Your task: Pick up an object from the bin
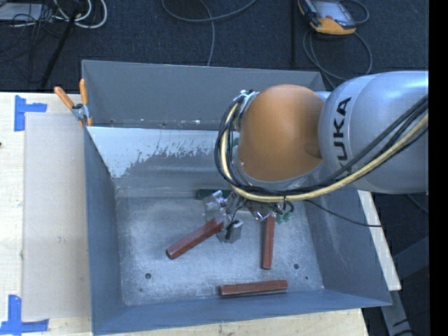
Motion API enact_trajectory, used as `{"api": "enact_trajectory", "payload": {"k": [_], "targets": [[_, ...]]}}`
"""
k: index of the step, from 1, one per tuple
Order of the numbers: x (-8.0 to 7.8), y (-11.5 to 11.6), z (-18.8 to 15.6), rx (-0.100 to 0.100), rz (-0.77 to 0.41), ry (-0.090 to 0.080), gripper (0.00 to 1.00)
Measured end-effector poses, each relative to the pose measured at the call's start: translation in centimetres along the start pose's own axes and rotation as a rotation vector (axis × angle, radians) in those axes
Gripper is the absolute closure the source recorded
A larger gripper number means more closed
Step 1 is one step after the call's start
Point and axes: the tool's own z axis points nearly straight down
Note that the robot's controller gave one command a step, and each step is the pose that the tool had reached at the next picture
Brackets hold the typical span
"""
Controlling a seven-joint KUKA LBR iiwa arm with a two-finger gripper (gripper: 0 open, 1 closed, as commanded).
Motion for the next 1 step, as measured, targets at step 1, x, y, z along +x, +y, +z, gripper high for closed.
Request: {"api": "enact_trajectory", "payload": {"k": [1], "targets": [[-4.82,3.04,-7.23,-0.001,-0.441,-0.002,1.0]]}}
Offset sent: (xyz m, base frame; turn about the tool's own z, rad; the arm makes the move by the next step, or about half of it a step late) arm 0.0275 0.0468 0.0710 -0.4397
